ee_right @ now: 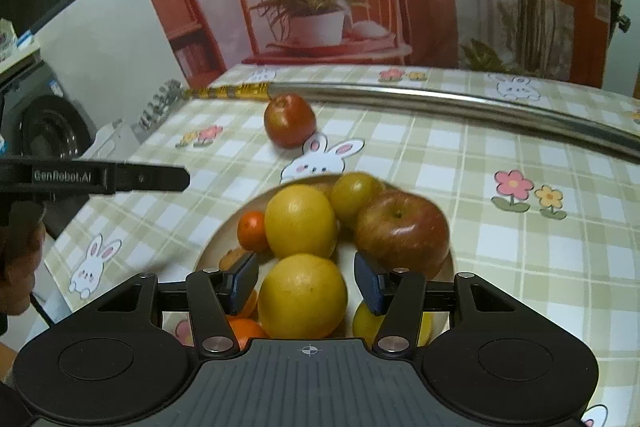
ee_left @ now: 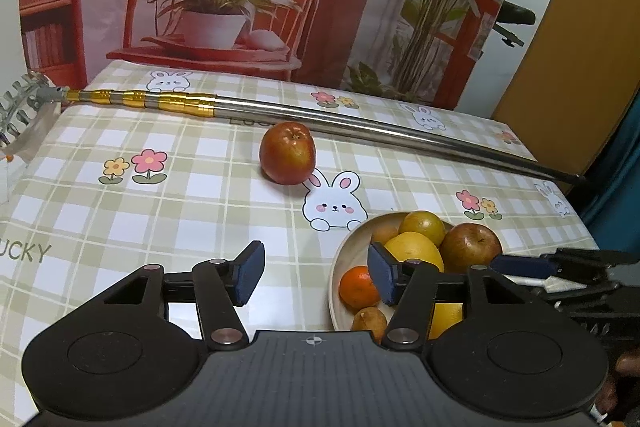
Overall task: Organize fruits
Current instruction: 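Move the right gripper to the red apple and grasp it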
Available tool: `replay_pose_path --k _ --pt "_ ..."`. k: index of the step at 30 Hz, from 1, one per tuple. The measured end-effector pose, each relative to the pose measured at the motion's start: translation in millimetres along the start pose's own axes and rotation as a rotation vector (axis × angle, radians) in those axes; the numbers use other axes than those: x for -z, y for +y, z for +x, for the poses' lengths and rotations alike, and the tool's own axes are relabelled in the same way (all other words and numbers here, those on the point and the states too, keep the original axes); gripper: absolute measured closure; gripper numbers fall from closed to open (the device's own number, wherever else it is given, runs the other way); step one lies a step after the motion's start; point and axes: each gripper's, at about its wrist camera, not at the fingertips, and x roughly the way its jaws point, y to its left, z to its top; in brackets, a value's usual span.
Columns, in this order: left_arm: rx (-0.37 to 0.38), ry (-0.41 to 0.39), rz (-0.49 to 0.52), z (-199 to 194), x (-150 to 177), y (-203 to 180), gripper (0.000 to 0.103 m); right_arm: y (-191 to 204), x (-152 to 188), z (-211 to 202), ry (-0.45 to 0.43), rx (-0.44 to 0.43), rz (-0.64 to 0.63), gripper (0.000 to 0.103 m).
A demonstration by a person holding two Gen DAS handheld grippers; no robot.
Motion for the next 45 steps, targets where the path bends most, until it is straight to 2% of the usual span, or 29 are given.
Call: replay_pose_path --k 9,14,17,24,33,39,42,45 --pt "-0.056 -0.015 0.017 -5.1 -2.1 2.8 0.029 -9.5 -11.6 -8.8 -0.072 0.024 0.027 0.053" --pt "-0.098 -0.023 0.025 -11.5 -5.2 11.2 0.011 -13.3 -16.4 -7.0 -0.084 0.033 0.049 0.053" --pt "-0.105 -0.046 0.018 -19.0 -7.9 19.4 0.006 -13.9 -24.0 -5.9 -0.09 0.041 0.052 0.052" --pt "-0.14 -0.085 -0.033 -31.7 -12.2 47.0 0.003 -5.5 -58.4 8.2 -0.103 0.035 0.047 0.046" --pt "-0.19 -0.108 -0.141 -41.5 -6.7 89.7 0.003 44.3 -114.2 72.4 -0.078 -0.017 -0.107 0.044" --pt "-0.188 -0.105 -0.18 -39.6 -2.3 104.3 0.003 47.5 -141.9 138.9 -0.005 0.028 -0.018 0.038" --pt "-0.186 -0.103 -0.193 -37.1 -1.0 108.8 0.003 40.4 -145.5 168.1 0.056 0.05 0.045 0.032" --pt "-0.181 -0.102 -0.21 -35.2 -0.5 112.1 0.003 39.3 -144.9 189.2 0.113 0.072 0.055 0.032"
